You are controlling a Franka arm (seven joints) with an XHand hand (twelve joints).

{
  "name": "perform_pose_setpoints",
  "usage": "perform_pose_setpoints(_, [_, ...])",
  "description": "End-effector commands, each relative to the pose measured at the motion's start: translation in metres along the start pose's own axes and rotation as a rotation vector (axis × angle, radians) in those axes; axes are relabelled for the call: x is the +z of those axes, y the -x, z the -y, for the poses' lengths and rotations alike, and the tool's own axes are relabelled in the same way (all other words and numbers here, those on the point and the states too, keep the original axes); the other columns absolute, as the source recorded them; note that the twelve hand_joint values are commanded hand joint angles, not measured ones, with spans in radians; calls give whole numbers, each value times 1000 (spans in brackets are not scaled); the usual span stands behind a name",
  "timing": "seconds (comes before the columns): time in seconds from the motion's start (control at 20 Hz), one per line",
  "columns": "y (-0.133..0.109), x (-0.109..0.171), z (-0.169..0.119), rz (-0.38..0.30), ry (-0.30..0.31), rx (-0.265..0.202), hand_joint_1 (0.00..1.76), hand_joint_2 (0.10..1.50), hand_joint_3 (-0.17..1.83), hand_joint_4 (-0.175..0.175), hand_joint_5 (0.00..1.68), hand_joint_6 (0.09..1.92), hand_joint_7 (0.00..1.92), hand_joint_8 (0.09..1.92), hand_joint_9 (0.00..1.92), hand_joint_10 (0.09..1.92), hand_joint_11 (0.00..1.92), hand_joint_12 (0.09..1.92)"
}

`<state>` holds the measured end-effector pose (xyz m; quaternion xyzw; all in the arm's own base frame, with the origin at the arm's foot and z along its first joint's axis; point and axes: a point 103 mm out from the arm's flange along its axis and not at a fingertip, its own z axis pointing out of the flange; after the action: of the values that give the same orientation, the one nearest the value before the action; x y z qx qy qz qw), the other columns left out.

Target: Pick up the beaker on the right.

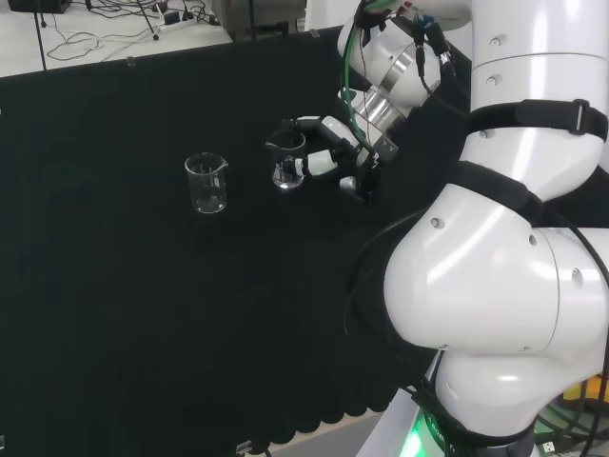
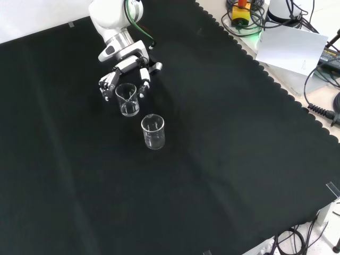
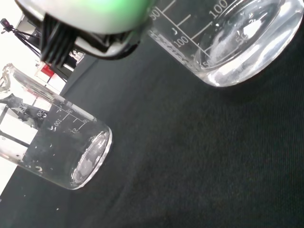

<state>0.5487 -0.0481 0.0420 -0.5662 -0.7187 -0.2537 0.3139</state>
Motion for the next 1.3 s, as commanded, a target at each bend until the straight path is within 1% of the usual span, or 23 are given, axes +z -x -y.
perform_pose_setpoints(0.05, [2, 4, 0, -21, 16, 3, 949, 493, 663, -26, 595, 89, 396, 641, 475, 584, 28, 1377])
perform_pose_setpoints(0.25, [4, -4, 3, -41, 26, -5, 955, 494, 664, -26, 599, 94, 405, 644, 488, 586, 35, 1377])
perform_pose_setpoints(0.6, [-2, 9, -6, -35, 15, -18, 958, 494, 667, -27, 598, 103, 414, 645, 498, 583, 46, 1375])
perform_pose_setpoints(0.65, [-2, 8, -7, -51, 17, -10, 958, 494, 667, -27, 597, 104, 414, 645, 500, 582, 47, 1374])
perform_pose_setpoints(0.7, [-2, 8, -7, -53, 17, -9, 958, 494, 667, -27, 597, 105, 415, 645, 502, 582, 48, 1374])
perform_pose_setpoints(1.0, [-1, 8, -6, -38, 20, -17, 959, 493, 669, -29, 596, 113, 429, 650, 523, 584, 59, 1373])
perform_pose_setpoints(1.3, [-1, 9, -8, -31, 10, -13, 966, 494, 671, -31, 619, 138, 467, 661, 569, 589, 86, 1372])
